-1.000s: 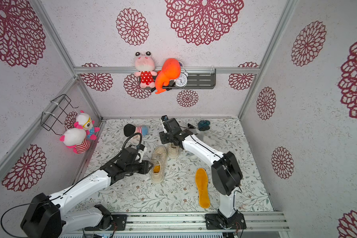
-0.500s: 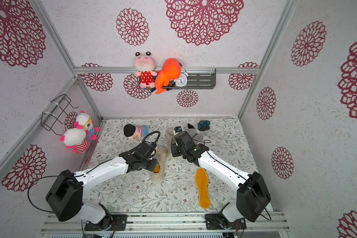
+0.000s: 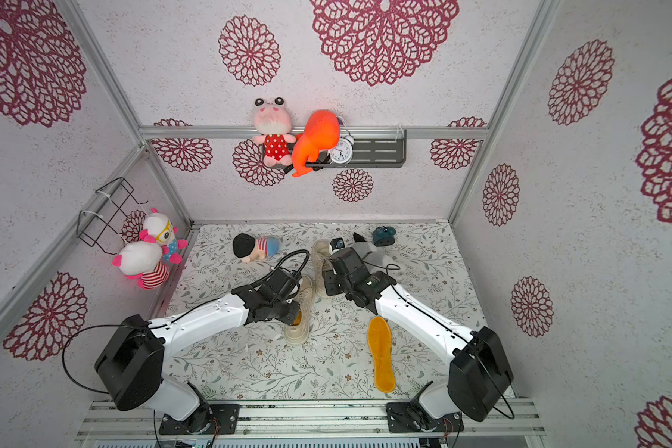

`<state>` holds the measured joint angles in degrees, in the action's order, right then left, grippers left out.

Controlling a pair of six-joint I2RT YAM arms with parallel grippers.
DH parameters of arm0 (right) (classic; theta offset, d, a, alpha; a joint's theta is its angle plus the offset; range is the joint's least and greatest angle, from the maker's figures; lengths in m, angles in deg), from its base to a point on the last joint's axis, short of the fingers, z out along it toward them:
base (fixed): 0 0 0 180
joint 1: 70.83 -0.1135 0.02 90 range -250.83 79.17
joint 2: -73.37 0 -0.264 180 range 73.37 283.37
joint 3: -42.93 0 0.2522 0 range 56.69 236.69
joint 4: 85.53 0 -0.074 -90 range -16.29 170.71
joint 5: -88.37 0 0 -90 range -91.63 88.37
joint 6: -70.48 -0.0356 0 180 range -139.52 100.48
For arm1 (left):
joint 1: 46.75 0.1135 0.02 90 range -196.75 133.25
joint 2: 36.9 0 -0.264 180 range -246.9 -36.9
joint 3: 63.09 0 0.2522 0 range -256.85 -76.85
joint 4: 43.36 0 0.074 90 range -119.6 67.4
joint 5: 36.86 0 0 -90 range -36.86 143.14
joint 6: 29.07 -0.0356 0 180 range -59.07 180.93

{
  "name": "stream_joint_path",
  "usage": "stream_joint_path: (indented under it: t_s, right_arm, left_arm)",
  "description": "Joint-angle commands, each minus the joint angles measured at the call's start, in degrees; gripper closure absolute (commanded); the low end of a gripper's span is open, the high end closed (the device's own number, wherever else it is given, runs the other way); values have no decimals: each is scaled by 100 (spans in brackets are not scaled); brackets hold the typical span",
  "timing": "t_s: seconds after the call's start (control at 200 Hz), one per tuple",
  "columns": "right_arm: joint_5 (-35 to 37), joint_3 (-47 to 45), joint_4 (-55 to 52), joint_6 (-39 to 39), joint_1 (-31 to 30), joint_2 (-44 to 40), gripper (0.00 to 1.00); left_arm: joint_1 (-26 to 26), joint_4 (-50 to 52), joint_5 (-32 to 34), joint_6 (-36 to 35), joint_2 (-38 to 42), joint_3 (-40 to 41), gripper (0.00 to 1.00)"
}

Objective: Remove the insole from the shoe
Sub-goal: Untie the shoelace on the shoe.

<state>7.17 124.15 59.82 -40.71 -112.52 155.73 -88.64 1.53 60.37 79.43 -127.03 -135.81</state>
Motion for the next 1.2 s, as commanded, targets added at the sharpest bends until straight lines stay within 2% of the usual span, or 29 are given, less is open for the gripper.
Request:
stream_joint_path:
  t_s: [0.0,0.15,0.295,0.415,0.58,0.795,0.946,1.076,1.196]
  right_arm:
    - [18,30,-8,-78,38,-204,52]
    - [-98,12,-21,-83,38,-204,52]
    - [-560,-46,8,-87,38,-89,52]
    - [-1087,-147,210,-78,-102,155,52]
    - [-1451,-330,641,-159,-436,500,51]
    - [-2024,-655,1296,-283,-683,784,47]
    - [-2131,-790,1474,-187,-797,1041,45]
    - [-1900,-471,1237,-113,-823,1355,44]
    - [-1899,-298,1435,-185,-823,1573,43]
  left_arm:
    - [-92,2,278,-97,-1,-134,81]
    - [-117,-37,412,-94,276,-73,95]
    - [-125,-167,283,24,732,183,100]
    - [-118,-213,66,124,964,399,100]
    - [-67,-252,-112,316,1099,555,100]
    - [278,-619,-537,776,1416,837,100]
    - [421,-703,-775,873,1488,860,100]
    - [467,-611,-794,852,1546,882,100]
    - [468,-516,-801,844,1607,917,100]
